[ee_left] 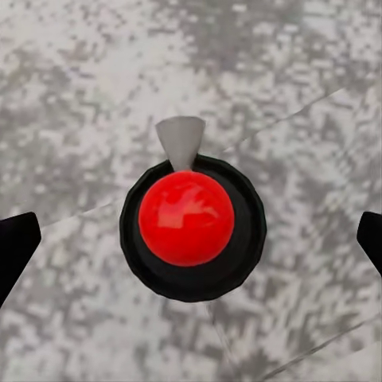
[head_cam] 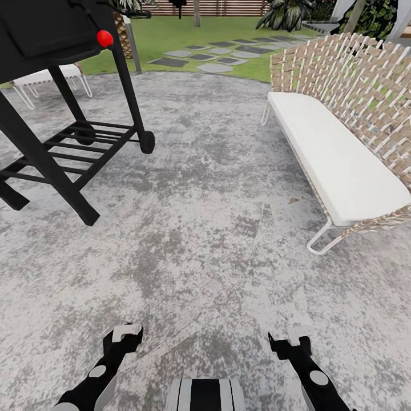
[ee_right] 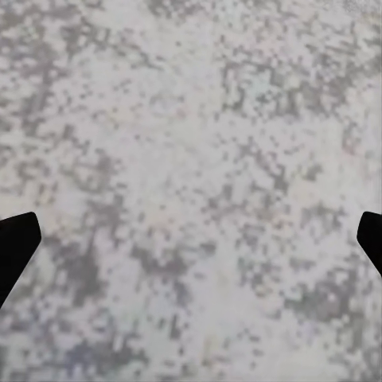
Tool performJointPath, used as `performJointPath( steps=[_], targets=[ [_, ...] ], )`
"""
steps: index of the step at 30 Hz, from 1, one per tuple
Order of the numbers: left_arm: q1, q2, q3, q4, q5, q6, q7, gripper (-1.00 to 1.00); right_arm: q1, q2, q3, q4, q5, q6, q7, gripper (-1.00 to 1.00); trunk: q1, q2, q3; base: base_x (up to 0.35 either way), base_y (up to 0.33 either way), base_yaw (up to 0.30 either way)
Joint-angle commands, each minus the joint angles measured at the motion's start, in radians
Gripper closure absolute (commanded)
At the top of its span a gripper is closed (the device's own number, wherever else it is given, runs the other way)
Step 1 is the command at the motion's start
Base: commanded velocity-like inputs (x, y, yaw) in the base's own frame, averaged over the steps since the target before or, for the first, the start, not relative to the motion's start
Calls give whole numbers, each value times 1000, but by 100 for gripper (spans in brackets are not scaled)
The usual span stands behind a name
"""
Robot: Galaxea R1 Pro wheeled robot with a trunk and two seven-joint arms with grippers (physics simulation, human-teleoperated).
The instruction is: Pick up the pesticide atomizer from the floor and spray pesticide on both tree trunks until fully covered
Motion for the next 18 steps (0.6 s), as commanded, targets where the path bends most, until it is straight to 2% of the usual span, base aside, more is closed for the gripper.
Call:
performJointPath(
  steps=[1,6,18],
  targets=[
    [0,0,1,1,2,-3,1,-100,0,1,-4,1,9,-4,5,-100,0,0,-1,0,0,0],
    [0,0,0,1,2,-4,1,-100,0,1,-4,1,9,-3,5,-100,2,-1,-22,0,0,0],
    [0,1,1,1,2,-4,1,-100,0,1,-4,1,9,-5,5,-100,2,-1,-26,0,0,0]
  ],
)
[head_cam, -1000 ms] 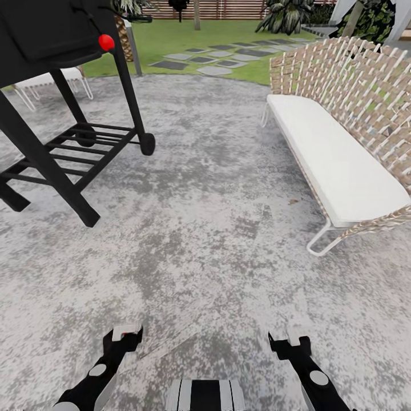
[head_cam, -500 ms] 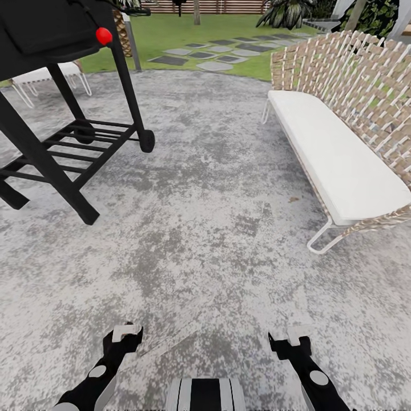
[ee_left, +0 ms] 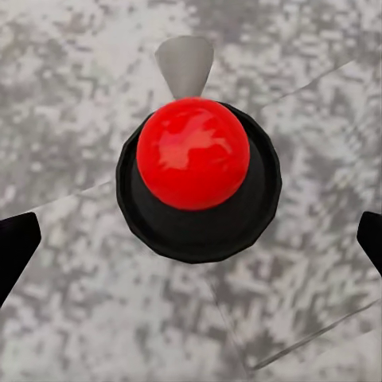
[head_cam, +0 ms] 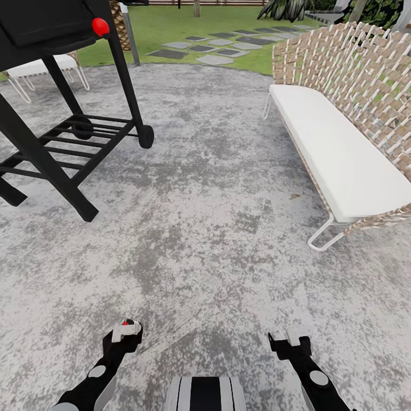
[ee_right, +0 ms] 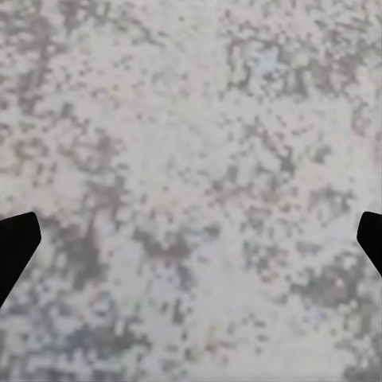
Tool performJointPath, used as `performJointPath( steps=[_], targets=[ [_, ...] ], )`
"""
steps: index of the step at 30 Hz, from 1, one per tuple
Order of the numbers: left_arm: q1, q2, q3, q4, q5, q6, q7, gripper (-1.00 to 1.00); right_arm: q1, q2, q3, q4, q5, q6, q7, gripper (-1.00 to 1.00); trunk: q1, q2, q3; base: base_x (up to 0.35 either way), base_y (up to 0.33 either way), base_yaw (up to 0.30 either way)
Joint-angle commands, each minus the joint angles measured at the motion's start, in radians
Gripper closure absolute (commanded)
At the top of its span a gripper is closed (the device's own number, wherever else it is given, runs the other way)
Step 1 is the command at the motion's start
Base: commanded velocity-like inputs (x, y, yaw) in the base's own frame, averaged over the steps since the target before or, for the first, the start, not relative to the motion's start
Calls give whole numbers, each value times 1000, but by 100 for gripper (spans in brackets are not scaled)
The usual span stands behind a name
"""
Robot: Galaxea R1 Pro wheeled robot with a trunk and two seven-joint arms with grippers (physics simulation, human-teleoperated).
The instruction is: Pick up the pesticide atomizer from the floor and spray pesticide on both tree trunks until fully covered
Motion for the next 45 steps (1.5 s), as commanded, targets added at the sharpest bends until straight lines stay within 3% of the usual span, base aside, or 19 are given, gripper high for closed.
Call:
performJointPath(
  steps=[1,45],
  targets=[
    [0,0,0,1,2,-3,1,-100,0,1,-4,0,9,-3,5,-100,0,0,-1,0,0,0],
    [0,1,2,1,13,-5,1,-100,0,1,-4,5,10,-3,5,-100,0,0,9,5,0,0]
  ],
)
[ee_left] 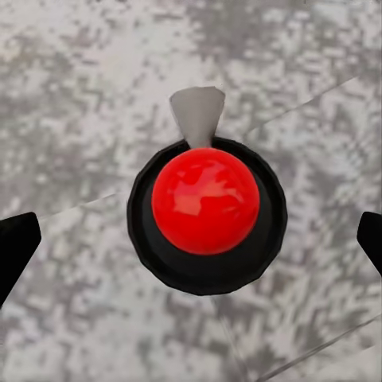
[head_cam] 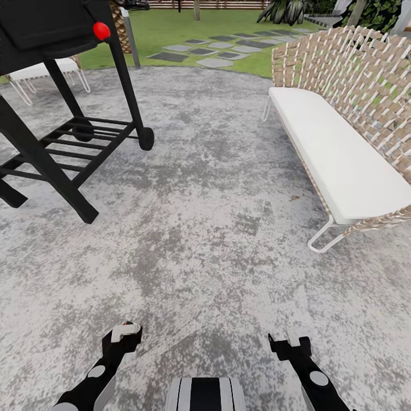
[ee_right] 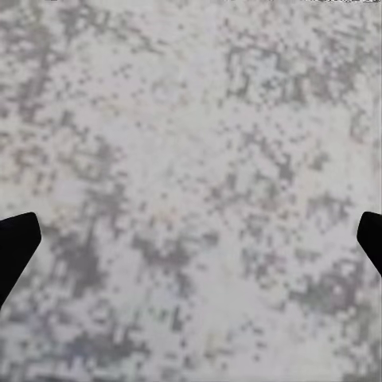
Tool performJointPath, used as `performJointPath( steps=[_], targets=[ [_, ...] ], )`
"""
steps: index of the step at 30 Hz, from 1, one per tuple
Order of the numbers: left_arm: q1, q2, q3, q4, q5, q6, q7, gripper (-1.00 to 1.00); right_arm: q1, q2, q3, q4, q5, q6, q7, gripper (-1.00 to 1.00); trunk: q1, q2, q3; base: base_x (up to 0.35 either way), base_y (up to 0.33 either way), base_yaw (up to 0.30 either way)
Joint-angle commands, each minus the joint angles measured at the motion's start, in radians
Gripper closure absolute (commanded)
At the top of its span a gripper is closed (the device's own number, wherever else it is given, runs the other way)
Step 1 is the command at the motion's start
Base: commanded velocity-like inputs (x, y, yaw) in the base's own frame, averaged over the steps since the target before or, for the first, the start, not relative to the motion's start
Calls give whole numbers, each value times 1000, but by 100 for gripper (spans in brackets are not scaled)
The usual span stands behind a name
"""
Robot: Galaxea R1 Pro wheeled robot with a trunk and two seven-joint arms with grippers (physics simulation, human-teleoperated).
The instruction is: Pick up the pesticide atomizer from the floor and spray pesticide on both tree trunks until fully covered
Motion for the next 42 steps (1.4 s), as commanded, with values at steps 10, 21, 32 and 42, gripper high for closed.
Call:
performJointPath(
  steps=[10,21,32,42],
  targets=[
    [0,0,0,1,7,-3,0,-100,0,1,-4,0,10,-3,5,-100,0,0,2,0,0,0],
    [0,0,0,1,7,-4,1,-100,0,1,-4,0,10,-3,5,-100,0,0,6,0,0,0],
    [1,0,1,1,7,-5,1,-100,0,1,-4,0,10,-3,5,-100,0,0,8,0,0,0],
    [1,0,1,1,7,-5,2,-100,0,1,-4,0,10,-3,5,-100,0,0,8,0,0,0]
  ],
)
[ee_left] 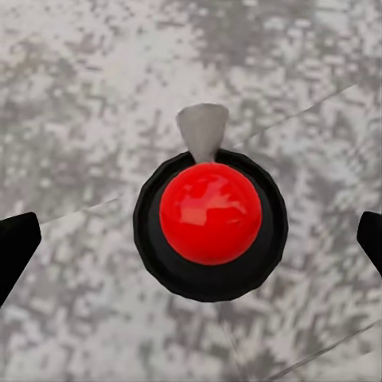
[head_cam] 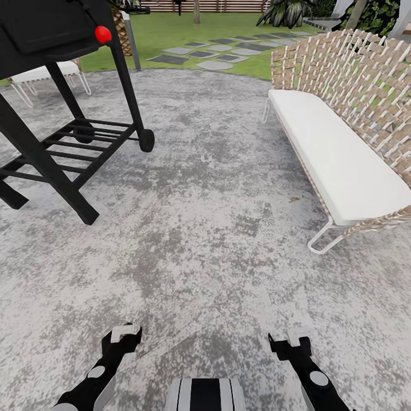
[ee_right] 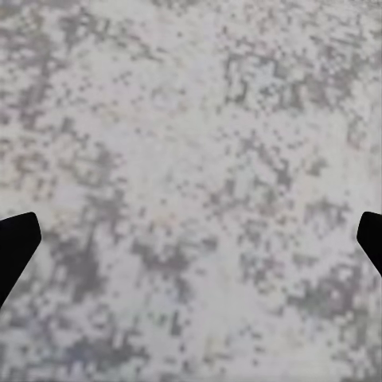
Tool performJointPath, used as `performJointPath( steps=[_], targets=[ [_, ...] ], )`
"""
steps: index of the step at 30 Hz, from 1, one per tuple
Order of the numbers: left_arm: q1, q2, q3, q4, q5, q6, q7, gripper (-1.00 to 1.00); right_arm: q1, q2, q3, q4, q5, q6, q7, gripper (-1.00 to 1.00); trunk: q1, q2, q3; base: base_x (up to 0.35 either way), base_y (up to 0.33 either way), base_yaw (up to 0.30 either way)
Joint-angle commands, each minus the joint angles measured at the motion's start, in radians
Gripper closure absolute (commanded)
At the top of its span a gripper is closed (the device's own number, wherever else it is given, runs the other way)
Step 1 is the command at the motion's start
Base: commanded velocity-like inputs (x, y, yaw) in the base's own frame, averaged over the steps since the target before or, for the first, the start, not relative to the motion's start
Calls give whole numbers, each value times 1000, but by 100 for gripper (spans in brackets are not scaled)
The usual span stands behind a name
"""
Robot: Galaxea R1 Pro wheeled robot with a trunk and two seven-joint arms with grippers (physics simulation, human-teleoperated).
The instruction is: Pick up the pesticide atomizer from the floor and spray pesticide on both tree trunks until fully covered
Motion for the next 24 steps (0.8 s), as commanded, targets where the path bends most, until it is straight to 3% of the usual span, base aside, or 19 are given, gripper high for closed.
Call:
performJointPath(
  steps=[1,24],
  targets=[
    [2,0,0,1,4,-3,0,100,0,1,-4,0,9,-3,5,-100,0,0,-1,0,0,0],
    [10,0,2,-8,5,-3,0,100,0,1,-4,2,9,-3,5,-100,0,0,-1,0,0,0]
  ],
)
